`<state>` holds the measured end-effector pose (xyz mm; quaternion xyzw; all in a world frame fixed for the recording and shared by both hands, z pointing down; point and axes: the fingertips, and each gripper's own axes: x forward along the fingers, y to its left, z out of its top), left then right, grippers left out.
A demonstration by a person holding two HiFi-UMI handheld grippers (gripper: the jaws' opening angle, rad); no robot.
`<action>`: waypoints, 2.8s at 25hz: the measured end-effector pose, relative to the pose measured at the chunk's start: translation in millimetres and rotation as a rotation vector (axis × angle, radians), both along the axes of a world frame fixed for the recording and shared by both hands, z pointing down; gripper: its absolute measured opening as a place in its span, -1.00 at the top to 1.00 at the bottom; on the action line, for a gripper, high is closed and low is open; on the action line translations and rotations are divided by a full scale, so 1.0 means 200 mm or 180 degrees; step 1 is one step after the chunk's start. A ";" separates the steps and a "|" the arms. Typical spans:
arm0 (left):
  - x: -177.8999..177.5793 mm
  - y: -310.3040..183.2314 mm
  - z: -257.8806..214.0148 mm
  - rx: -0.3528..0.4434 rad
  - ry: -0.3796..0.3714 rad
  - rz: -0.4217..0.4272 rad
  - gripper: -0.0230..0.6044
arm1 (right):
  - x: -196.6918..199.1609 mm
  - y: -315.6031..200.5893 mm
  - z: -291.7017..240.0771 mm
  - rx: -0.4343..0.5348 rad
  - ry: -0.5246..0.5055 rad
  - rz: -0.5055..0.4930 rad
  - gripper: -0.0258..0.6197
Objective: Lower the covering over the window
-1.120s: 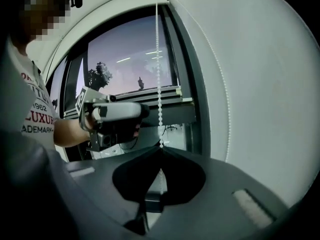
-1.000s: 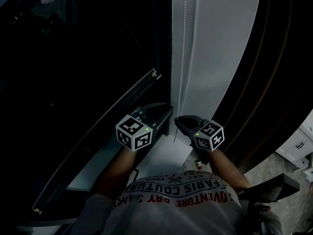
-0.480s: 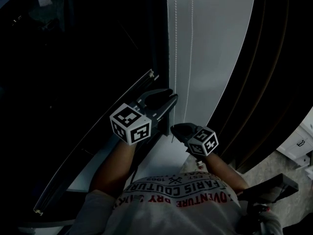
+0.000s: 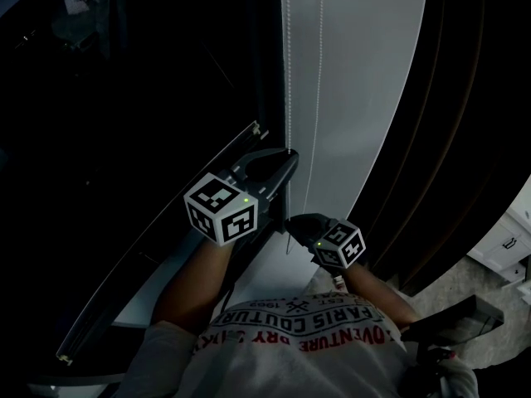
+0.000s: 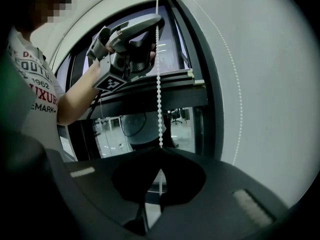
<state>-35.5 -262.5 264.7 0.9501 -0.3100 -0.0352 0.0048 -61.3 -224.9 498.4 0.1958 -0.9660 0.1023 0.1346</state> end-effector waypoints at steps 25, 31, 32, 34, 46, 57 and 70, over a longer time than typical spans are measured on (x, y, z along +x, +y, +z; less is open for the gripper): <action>-0.02 0.02 0.40 -0.0256 -0.0292 -0.0207 0.89 | 0.34 -0.04 -0.17 -0.0072 -0.0393 0.0266 0.53; -0.01 0.03 0.61 -0.0390 -0.0493 -0.0192 0.89 | 0.37 -0.06 -0.49 0.0237 -0.0703 0.0229 0.54; -0.01 0.03 0.67 -0.0446 -0.0535 -0.0196 0.89 | 0.36 -0.06 -0.55 0.0282 -0.0741 0.0202 0.54; -0.02 0.04 0.79 -0.0594 -0.0598 -0.0198 0.89 | 0.35 -0.07 -0.65 0.0354 -0.0801 0.0141 0.54; 0.00 0.08 1.18 -0.1028 -0.0652 -0.0248 0.89 | 0.20 -0.09 -1.07 0.0665 -0.0956 -0.0070 0.54; 0.05 0.12 1.17 -0.0973 -0.0537 -0.0141 0.89 | 0.08 -0.17 -1.10 0.0707 -0.0741 -0.0040 0.62; 0.00 0.11 1.33 -0.1159 -0.0634 -0.0304 0.88 | 0.01 -0.20 -0.93 0.0558 -0.0453 -0.0096 0.90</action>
